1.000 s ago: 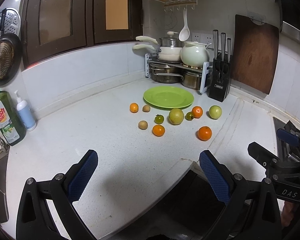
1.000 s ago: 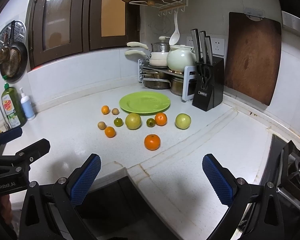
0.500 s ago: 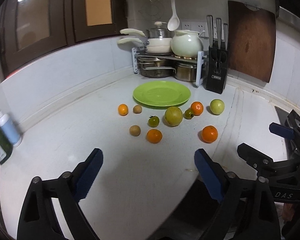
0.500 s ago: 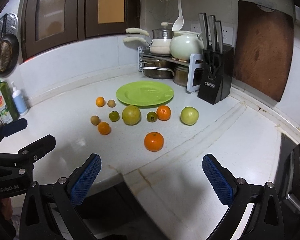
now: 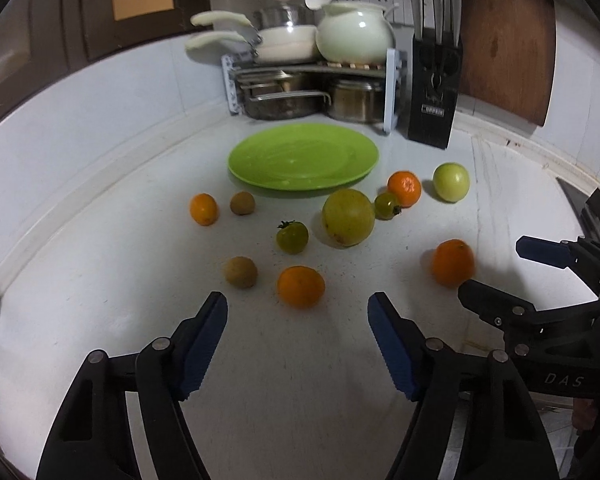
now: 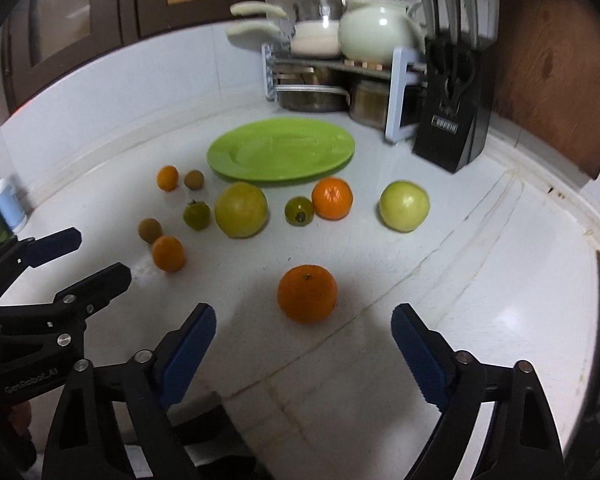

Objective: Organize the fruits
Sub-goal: 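Reach the left tool to an orange while the right tool reaches another orange, then grasp an orange with the left tool while the right tool grasps another orange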

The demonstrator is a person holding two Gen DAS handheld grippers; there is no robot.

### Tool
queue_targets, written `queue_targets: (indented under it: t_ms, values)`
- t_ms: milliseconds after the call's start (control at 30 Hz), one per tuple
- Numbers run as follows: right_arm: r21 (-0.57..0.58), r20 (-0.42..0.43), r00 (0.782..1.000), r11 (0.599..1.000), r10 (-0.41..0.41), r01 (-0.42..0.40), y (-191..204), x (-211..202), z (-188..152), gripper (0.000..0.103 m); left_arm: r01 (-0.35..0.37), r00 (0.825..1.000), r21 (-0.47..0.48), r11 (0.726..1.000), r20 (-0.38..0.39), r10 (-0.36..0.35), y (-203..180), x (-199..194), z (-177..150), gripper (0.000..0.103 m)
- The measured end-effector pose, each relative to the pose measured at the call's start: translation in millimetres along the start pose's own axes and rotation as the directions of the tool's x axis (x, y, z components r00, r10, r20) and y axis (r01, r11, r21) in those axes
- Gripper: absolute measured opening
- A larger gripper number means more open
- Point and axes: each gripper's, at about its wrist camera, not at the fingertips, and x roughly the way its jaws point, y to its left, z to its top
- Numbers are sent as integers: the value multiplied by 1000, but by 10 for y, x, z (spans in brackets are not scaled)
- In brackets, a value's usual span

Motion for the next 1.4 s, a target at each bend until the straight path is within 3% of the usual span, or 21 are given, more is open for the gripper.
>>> queue_targets:
  t_ms: [367,733,867,1400]
  values:
    - [8,-89,996,1000,10,-10,-43,371,55,69,56,996,25,998,-70,-54,42,439,78,56]
    - [8,-114,993,1000,10,-10,-50,526,100,55,102,988,20,995,-115,-99,84,627,109,38]
    - [1,-115,993,1000,-7,7,-43,552,96,44,114,987,13,993,-117,-112,103,643,114,36]
    - [-12,-59,998,1000,9,-10,17,443,206,43,148,986,10,989,-72,-147,161,514,246,36]
